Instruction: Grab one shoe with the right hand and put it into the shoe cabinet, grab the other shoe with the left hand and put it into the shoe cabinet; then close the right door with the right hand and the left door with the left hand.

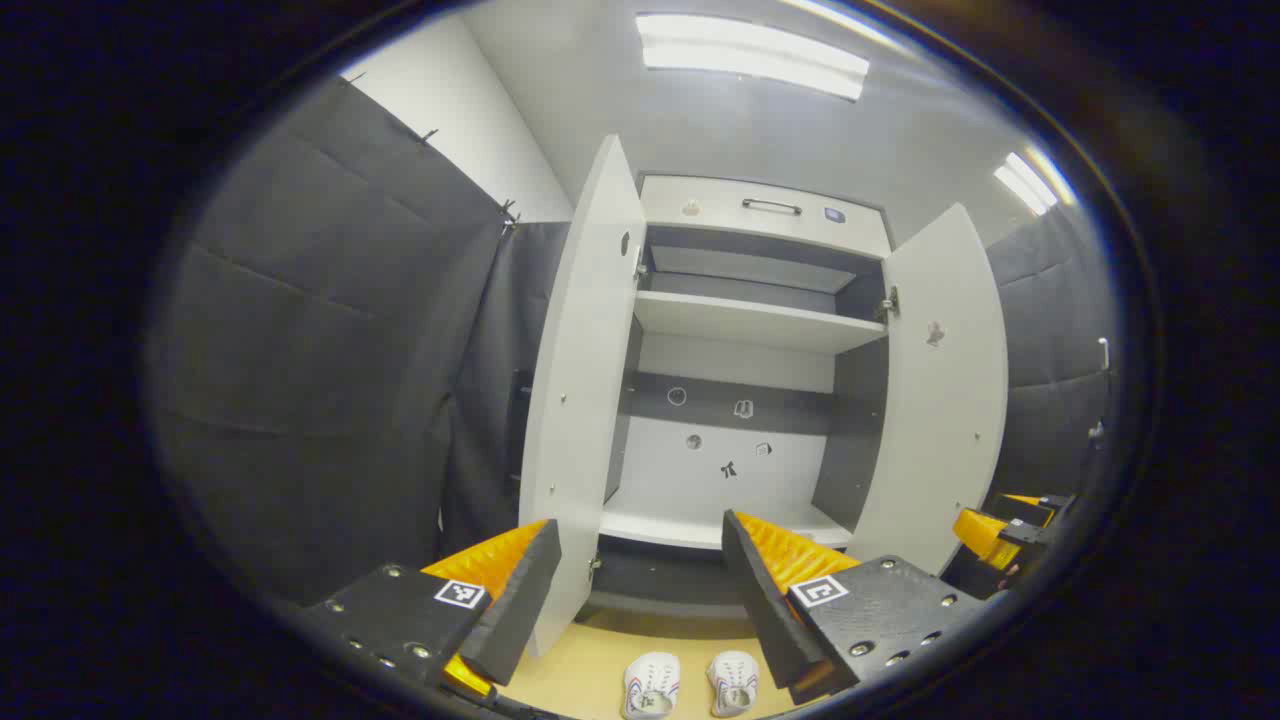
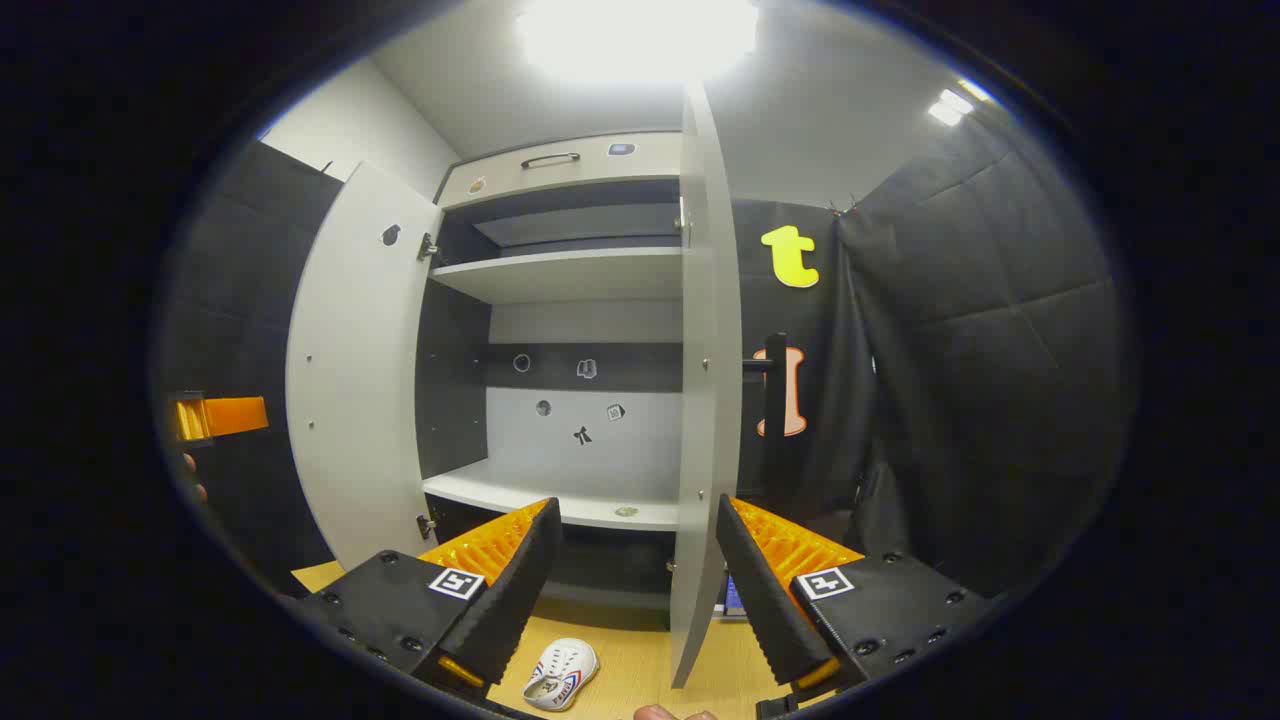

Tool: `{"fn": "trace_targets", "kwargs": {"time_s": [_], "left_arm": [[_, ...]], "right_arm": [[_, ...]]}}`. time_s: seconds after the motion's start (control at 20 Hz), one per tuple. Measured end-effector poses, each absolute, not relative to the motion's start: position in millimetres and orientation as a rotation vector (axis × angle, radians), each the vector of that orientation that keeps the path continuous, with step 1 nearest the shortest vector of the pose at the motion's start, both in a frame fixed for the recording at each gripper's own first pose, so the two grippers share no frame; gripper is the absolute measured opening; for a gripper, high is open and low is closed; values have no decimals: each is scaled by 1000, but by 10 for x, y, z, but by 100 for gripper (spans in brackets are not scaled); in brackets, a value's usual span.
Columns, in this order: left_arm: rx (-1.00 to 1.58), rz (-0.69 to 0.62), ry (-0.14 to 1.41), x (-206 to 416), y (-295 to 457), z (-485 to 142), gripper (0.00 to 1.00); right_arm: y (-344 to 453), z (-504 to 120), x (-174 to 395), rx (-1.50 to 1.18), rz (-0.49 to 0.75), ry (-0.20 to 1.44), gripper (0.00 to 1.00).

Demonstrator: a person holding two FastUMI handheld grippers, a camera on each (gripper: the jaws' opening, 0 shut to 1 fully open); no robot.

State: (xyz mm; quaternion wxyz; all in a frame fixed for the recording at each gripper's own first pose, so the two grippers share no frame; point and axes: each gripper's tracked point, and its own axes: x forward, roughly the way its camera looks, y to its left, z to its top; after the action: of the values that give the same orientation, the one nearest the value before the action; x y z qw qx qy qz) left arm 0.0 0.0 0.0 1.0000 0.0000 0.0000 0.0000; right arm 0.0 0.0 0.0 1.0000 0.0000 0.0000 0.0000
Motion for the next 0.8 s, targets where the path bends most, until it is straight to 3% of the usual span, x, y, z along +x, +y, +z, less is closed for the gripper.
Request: {"fn": "trace_targets", "kwargs": {"time_s": [0.2, 0.3, 0.5, 0.8], "left_arm": [[-9, 85, 15, -197, -123, -144, 94], [-30, 59, 70, -233, -225, -311, 94], [54, 20, 127, -70, -194, -517, 94], [27, -152, 100, 320, -157, -485, 94]], "right_arm": [[105, -199, -59, -2, 92, 22, 97], [175, -262, -97, -25, 111, 37, 97], [174, -447, -49, -34, 71, 102, 98], [432, -561, 74, -22, -52, 183, 98]]}}
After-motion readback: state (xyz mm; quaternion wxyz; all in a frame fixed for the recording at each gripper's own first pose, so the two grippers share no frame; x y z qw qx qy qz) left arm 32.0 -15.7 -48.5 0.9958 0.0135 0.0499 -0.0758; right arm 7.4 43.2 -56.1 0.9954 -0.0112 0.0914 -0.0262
